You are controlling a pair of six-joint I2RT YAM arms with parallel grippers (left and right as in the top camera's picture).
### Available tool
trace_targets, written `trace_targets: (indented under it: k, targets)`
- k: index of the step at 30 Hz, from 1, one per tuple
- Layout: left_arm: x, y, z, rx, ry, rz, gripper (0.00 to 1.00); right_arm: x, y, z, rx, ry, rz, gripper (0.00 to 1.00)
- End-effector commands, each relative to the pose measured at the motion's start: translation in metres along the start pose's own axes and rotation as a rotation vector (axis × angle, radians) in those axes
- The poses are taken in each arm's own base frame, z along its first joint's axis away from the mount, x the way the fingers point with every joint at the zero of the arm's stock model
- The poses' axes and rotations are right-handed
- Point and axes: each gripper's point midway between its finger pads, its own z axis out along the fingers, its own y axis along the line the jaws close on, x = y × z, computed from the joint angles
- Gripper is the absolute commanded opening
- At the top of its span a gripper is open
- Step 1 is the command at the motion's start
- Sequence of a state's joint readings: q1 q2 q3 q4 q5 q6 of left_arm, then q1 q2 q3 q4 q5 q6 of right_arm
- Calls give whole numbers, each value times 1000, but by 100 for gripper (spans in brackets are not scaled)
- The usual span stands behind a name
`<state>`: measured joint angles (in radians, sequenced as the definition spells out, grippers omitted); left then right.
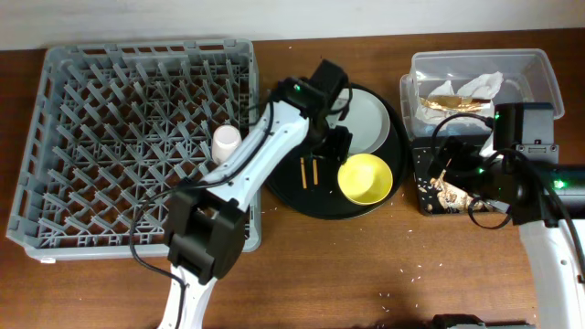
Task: Sort waste into correct bins and load items into the dishwasher rack
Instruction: 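Reach left gripper to yellow bowl on black tray and grasp it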
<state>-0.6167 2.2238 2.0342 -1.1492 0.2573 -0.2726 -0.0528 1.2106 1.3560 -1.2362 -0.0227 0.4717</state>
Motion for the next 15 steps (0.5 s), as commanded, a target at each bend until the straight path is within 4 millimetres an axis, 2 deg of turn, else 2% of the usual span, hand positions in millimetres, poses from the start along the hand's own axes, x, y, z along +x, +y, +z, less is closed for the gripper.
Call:
trace_targets:
  k: [1,8,11,15]
  targets:
    - [14,3,32,-22,27,-52,65,-1,-5,-4,15,-14,14,99]
    - [31,-8,74,1,72,-28,64,2,-6,-4,21,-2,14,99]
    - [38,-13,87,-4,96,-14,55,4,-7,-4,26,7,14,99]
    - [38,-14,88,-4,97,-12,43,6,-10,-4,38,13,14,98]
